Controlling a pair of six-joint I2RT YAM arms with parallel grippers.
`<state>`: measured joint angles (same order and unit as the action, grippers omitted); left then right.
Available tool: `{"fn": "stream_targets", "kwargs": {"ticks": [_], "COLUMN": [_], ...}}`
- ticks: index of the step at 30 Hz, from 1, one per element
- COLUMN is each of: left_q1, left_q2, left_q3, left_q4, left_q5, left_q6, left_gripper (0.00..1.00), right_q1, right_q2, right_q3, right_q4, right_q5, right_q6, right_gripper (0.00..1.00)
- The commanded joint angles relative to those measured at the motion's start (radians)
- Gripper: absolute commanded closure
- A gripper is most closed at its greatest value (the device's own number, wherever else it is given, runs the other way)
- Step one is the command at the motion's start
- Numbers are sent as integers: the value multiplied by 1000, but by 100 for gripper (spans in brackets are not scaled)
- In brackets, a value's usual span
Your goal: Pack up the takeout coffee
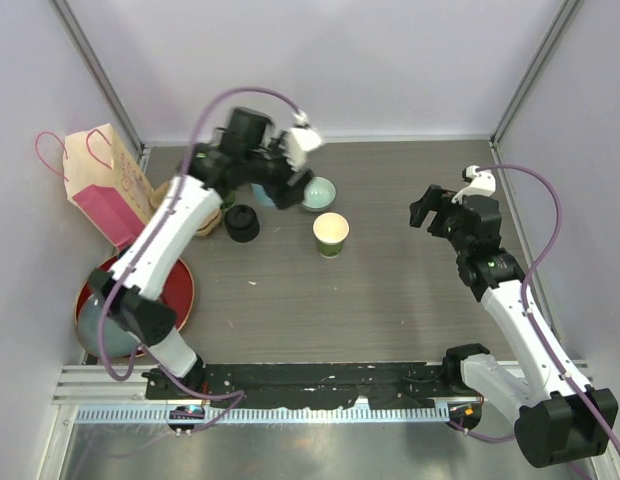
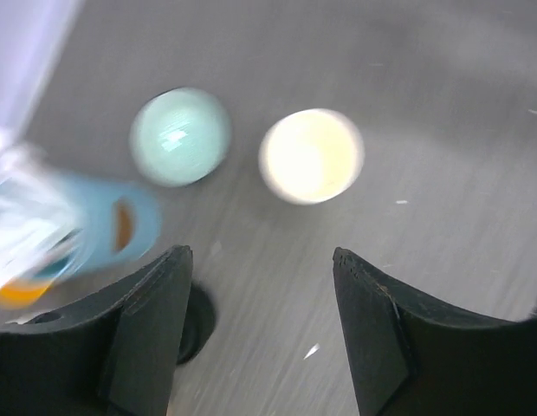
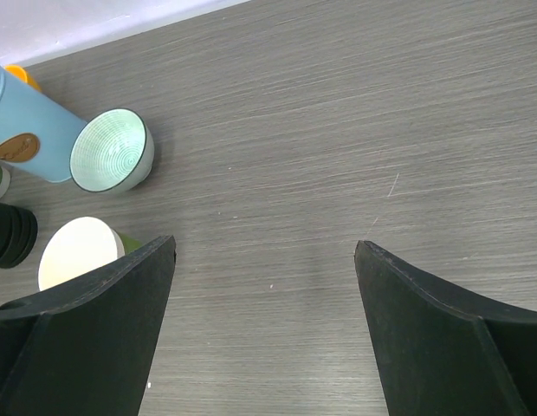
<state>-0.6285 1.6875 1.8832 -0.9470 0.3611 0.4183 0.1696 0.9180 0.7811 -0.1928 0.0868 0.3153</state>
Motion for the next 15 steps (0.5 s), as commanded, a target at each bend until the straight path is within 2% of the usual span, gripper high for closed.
{"fn": "stream_targets", "kwargs": {"ticks": [1,5,9,15], "left_q1": [246,421,556,598], "left_q2": [-115,-97,-8,191], "left_q3": [5,1,25,73], "left_q4": [-52,-29,-13,-13], "left_q5": [32,42,65,3], "left_q6": [-4,20,57,123], "left_gripper": [29,31,46,41], "right_q1": [4,4,4,5], "right_q2": [1,22,41,62], "right_q3": [24,26,30,26], "right_q4": [12,26,24,13], "right_q5": [-47,-74,-117,-119], "right_q6": [-30,-41,-54,-73], "right_gripper": [11,11,11,10]}}
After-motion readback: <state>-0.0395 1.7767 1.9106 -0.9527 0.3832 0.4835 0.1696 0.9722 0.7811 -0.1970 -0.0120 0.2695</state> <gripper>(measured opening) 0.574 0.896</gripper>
